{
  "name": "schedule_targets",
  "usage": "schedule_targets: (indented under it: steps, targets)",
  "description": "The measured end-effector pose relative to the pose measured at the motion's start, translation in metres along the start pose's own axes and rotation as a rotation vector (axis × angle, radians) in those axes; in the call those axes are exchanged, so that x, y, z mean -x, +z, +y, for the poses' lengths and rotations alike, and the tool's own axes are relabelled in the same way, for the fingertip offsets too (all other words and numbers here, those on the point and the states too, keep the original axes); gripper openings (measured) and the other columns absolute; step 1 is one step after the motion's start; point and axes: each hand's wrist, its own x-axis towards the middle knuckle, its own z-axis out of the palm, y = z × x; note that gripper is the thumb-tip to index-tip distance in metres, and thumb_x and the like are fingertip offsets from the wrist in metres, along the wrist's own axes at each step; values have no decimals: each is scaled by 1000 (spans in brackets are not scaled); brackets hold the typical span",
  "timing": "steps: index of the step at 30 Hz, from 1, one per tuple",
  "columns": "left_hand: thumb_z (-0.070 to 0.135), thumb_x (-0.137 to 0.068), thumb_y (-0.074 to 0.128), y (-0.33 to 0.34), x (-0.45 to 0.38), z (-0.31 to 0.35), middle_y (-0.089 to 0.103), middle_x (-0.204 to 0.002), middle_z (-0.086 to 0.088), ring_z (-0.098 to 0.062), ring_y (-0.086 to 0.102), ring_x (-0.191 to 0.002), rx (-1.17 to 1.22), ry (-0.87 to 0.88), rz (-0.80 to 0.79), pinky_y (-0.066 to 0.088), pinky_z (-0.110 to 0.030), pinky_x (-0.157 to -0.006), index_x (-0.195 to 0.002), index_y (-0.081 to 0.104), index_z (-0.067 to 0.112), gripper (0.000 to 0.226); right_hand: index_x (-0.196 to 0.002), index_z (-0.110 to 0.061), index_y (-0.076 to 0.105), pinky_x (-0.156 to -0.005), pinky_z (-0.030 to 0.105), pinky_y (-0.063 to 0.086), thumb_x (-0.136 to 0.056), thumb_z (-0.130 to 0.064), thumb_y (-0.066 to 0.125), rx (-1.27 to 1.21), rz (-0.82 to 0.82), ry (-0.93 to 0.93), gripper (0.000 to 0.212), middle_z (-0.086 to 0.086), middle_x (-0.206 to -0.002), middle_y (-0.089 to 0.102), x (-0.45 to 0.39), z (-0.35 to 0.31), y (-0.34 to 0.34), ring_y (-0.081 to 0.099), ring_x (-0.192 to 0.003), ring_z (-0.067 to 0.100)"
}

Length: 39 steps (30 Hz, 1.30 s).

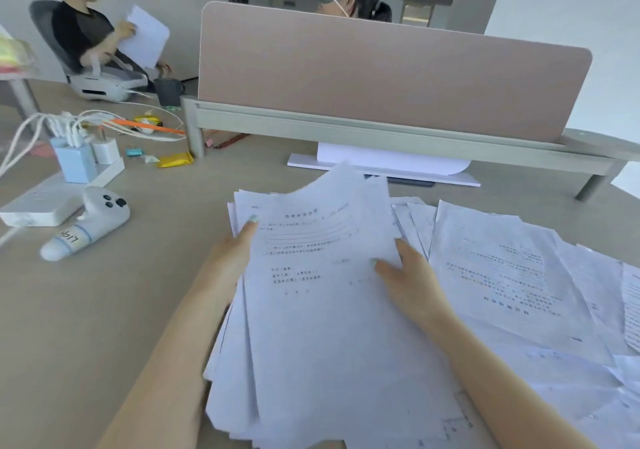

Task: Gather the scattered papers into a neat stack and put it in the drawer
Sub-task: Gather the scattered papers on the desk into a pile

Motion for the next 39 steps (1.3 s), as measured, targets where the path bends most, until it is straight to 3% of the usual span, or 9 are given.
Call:
schedule_targets:
  steps: [5,7,12,17,20,24,29,33,39]
  targets:
    - [8,-80,61,-3,-3,-8,65,-96,-3,-18,53,-76,-81,121,-115,39,-26,-64,-90,60,19,15,-83,1,44,-54,29,26,-83,-21,47,35,34,72,22,5,-67,38,-6,4,10,33,-60,18]
    - [6,-84,54,2,2,-7,54,-75,0,-18,43,-63,-173,183,-39,33,-26,-56,-82,56,17,11,-81,-2,46,-53,29,26,-84,-26,48,28,39,71,24,-1,-65,37,-5,6,8,32,-58,17]
    - [7,-88,57,-15,10,-2,61,-87,4,-14,53,-77,-27,150,-40,37,-19,-61,-111,63,12,25,-98,-26,64,-70,28,39,-91,-42,44,121,3,50,27,-11,-92,57,1,6,2,55,-85,14]
    - [3,-90,55,-61,33,33,56,-123,-6,-14,49,-102,124,254,61,39,-21,-73,-128,52,1,38,-89,-35,64,-99,35,34,-88,-50,35,268,-121,94,33,-13,-119,59,5,-3,-2,48,-120,22]
    - [3,-89,56,-73,46,66,58,-123,-8,-9,57,-86,152,408,66,45,-11,-67,-127,54,2,38,-105,-30,57,-93,29,35,-92,-49,43,-100,-254,226,27,-11,-107,58,4,-44,-16,51,-112,20]
    - [5,-89,56,-60,67,125,62,-105,3,-1,58,-79,241,598,17,48,-5,-54,-123,56,7,33,-135,-23,45,-87,27,34,-88,-51,51,-417,-205,68,56,-7,-131,51,-9,-97,-45,52,-116,13]
    - [13,-90,57,-28,93,174,65,-100,15,-3,63,-93,332,824,-18,51,-17,-82,-108,60,23,21,-97,-20,54,-67,23,47,-85,-33,61,-682,84,-122,19,-9,-93,62,-9,-141,-93,59,-81,10]
    - [14,-92,55,-1,103,157,61,-95,29,13,58,-89,295,886,-38,45,-2,-72,-104,57,32,22,-91,-21,47,-60,3,35,-93,-22,51,-673,192,-177,5,-10,-81,50,-3,-128,-106,52,-80,10]
    - [36,-88,58,26,92,82,57,-91,29,7,56,-87,159,581,-68,42,-6,-59,-111,54,32,23,-113,-21,57,-90,39,50,-91,-18,47,-648,187,-13,24,2,-116,64,12,-68,-76,60,-108,23]
